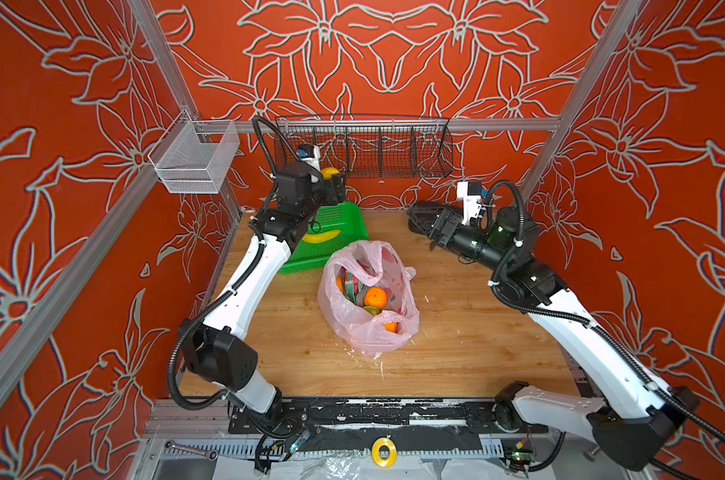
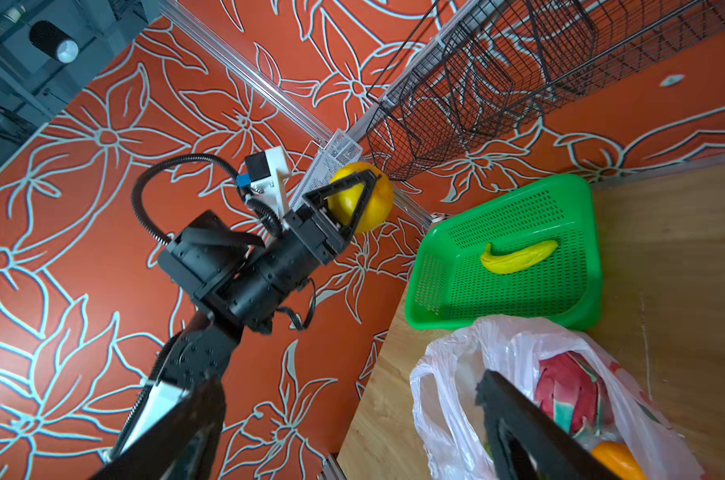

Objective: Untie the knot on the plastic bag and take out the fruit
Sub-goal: 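Carry the pear into the green basket with the left gripper while the right draws back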

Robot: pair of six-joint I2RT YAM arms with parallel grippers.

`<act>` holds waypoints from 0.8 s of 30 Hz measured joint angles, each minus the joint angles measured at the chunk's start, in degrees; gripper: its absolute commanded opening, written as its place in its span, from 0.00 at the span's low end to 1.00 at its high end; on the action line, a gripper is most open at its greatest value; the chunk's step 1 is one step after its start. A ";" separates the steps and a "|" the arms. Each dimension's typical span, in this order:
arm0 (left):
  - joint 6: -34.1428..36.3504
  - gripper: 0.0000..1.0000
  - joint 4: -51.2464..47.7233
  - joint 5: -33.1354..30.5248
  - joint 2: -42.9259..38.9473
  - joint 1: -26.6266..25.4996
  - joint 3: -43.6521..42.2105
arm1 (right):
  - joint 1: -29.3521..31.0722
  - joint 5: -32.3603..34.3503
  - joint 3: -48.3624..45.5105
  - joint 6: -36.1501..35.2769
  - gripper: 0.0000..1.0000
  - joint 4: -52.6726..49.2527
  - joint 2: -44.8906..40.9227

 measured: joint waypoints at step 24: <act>-4.66 0.44 -12.79 -6.03 21.11 10.21 -2.64 | 0.02 -0.13 -2.12 -4.37 0.96 -7.15 -0.83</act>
